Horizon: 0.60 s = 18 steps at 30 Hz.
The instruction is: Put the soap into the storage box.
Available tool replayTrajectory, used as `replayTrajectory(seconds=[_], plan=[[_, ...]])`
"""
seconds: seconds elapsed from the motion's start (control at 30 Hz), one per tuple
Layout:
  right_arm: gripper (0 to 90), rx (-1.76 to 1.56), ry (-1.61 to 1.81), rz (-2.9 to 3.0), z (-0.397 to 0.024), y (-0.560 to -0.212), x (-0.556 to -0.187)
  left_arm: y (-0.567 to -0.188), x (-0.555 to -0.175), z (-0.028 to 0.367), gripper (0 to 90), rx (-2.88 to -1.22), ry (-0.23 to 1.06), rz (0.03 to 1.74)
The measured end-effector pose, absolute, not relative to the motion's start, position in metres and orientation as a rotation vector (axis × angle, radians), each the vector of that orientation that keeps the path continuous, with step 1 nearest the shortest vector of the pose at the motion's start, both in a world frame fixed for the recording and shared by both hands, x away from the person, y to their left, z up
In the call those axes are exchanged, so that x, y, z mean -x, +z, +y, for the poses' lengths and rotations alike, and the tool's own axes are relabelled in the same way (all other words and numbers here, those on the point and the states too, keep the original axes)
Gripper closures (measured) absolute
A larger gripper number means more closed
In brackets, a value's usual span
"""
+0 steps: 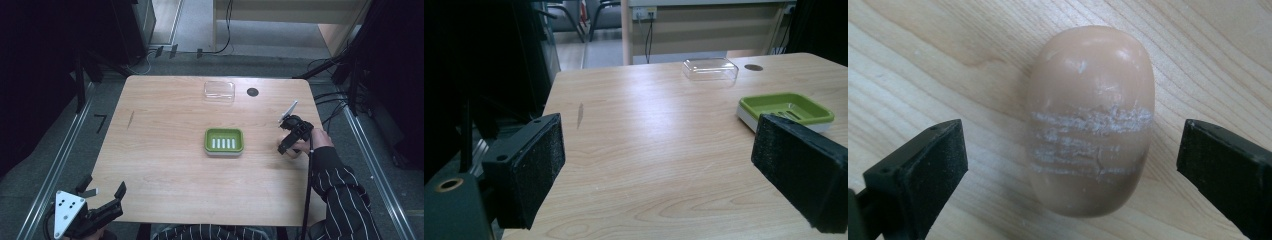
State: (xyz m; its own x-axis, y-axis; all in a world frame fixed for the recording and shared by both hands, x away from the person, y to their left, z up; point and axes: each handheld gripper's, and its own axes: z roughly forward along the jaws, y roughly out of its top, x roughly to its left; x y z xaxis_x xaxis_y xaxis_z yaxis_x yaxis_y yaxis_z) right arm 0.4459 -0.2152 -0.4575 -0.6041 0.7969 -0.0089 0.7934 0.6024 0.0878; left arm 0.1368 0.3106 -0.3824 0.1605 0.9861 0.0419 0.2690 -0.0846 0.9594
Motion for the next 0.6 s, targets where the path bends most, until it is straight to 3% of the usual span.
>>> replayTrajectory(seconds=[0.17,0.37,0.6], plan=[[2.8,-1.386,0.107,2.766,-0.2156,-0.463,-0.4499,-0.3822,-0.1368,0.3104,7.2,-1.531,0.995,1.261],[14.5,-1.396,0.122,2.77,-0.2139,-0.4648,-0.4506,-0.3822,-0.1368,0.3105,7.2,-1.531,0.995,1.261],[19.1,-1.407,0.116,2.763,-0.2166,-0.4659,-0.4519,-0.3823,-0.1367,0.3105,7.2,-1.529,0.995,1.26]])
